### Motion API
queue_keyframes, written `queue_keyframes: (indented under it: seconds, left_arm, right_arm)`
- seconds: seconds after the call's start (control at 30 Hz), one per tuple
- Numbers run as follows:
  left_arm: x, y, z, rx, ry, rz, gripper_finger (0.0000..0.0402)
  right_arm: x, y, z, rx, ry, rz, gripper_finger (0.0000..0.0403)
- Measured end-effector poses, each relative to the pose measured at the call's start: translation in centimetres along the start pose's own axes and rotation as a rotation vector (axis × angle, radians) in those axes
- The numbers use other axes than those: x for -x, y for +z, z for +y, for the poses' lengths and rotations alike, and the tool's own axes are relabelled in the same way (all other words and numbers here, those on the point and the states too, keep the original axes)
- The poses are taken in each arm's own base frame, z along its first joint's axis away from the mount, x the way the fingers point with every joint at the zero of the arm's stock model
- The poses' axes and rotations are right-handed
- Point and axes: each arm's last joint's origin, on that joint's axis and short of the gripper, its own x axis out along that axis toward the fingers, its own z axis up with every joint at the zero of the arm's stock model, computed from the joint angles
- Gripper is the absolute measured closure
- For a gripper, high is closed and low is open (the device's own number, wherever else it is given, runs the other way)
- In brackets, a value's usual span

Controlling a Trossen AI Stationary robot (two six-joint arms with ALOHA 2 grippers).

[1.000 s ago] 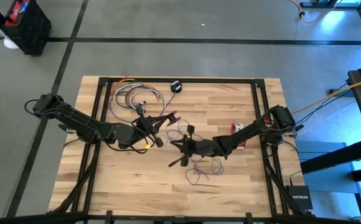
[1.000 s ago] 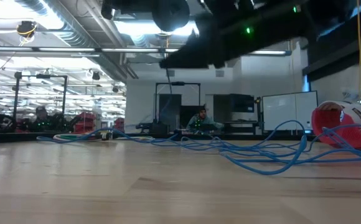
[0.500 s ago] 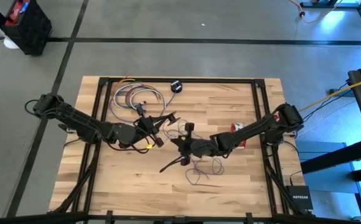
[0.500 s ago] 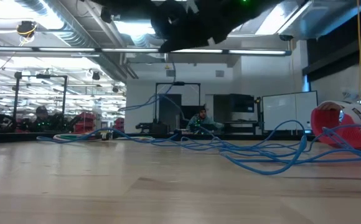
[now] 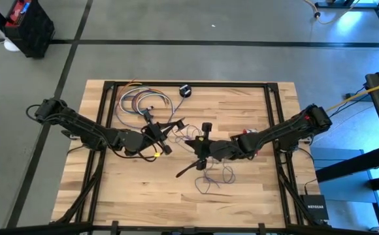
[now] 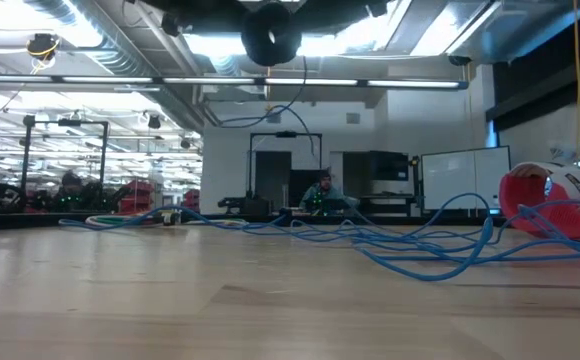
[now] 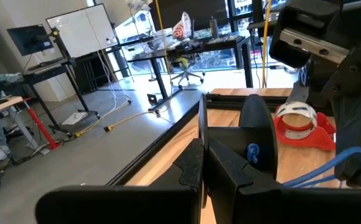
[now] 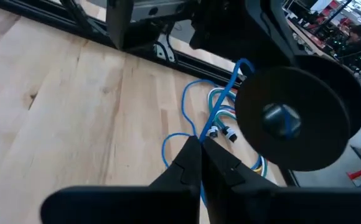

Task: Coil cords
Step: Coil the blue wire onto the spool

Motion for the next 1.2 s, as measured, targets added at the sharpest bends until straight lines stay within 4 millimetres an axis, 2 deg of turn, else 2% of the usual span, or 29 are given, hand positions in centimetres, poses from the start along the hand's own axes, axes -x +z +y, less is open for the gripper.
queue_keyframes:
  seconds: [0.27,0.43,0.57,0.67,0.9,1.07,1.2]
  left_arm:
    - [0.0,-0.3,-0.1,-0.04,-0.004,0.019,0.0394]
    - [0.3,-0.4,-0.3,-0.087,-0.017,0.025,0.0394]
    - [0.8,-0.2,-0.7,-0.117,-0.039,0.01,0.0394]
    - [1.1,0.3,-0.9,-0.099,-0.049,-0.026,0.0394]
    - [2.2,1.6,-1.3,-0.041,-0.098,-0.124,0.0394]
    - [2.4,2.1,-1.3,0.01,-0.107,-0.154,0.0394]
    - [2.1,2.1,-1.2,0.039,-0.125,-0.16,0.0394]
  right_arm:
    - [0.4,0.3,-0.6,0.052,-0.093,0.026,0.0399]
    - [2.2,1.4,-2.4,0.072,-0.179,0.039,0.0398]
    - [3.5,1.3,-3.8,0.102,-0.248,0.098,0.0397]
    - [3.7,1.0,-4.4,0.097,-0.264,0.135,0.0397]
    - [1.9,-2.3,-4.5,0.026,-0.18,0.199,0.0396]
    - [0.9,-4.2,-4.0,-0.091,-0.108,0.098,0.0396]
    - [0.0,-4.7,-3.1,-0.133,-0.045,0.012,0.0396]
